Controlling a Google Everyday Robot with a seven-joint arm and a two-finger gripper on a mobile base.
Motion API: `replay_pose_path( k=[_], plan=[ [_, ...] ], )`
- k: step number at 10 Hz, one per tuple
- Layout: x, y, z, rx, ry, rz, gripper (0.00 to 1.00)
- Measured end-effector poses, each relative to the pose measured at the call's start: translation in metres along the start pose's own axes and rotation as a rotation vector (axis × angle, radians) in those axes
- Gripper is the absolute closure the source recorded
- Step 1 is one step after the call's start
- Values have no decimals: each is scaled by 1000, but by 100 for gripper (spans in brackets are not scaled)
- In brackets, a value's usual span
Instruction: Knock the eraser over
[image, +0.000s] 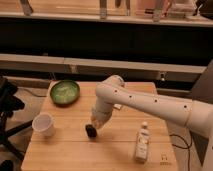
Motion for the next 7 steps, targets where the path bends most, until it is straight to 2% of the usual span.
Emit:
replay_pose_path(
  k=[7],
  plan=[
    [1,-7,2,-11,-2,-3,100]
  ],
)
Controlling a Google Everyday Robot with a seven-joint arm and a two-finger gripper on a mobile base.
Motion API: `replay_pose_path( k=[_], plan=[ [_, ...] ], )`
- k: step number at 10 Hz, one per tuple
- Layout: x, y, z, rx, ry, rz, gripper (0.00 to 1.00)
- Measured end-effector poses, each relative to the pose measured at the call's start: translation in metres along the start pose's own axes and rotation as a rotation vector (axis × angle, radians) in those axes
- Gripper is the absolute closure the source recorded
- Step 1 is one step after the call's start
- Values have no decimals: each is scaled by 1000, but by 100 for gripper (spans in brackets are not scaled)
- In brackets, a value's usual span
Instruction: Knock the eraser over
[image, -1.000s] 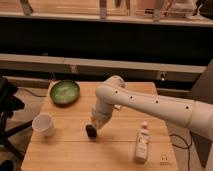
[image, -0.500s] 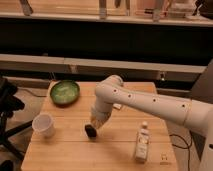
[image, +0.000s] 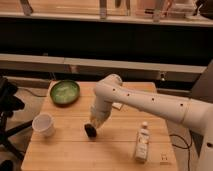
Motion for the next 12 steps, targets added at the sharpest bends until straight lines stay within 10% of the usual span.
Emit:
replay_pose_path(
  k=[12],
  plan=[
    [-3,-2,0,-17,-7,6,100]
  ],
)
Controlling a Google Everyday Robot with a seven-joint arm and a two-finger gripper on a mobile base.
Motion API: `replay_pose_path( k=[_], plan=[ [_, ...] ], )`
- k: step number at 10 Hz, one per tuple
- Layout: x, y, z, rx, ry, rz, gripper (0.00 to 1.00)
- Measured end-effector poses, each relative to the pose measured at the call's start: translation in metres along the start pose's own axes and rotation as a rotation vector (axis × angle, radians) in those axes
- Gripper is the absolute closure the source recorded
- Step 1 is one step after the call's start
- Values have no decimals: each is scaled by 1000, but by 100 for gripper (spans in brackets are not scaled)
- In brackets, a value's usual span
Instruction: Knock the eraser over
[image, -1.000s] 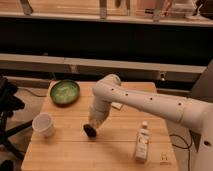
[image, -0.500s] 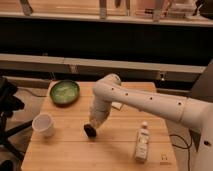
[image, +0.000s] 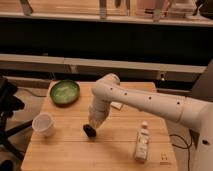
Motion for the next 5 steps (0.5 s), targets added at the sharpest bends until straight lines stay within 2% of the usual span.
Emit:
replay_pose_path(
  k=[5],
  plan=[
    [-1,-2,1,-6,-4,1,100]
  ],
)
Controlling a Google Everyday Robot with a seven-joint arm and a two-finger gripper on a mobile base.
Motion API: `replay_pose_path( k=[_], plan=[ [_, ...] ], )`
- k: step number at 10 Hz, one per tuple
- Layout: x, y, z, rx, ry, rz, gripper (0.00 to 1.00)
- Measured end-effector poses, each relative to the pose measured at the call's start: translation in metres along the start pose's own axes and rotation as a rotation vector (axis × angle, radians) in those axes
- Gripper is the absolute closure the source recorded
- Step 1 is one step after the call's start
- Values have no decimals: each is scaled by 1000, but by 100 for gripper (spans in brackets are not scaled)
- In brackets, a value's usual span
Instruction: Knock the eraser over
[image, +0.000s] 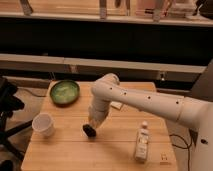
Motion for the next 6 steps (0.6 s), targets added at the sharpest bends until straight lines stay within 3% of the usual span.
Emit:
replay_pose_path(
  k=[6],
  plan=[
    [-1,-1,2,-8,-5,3,100]
  ],
)
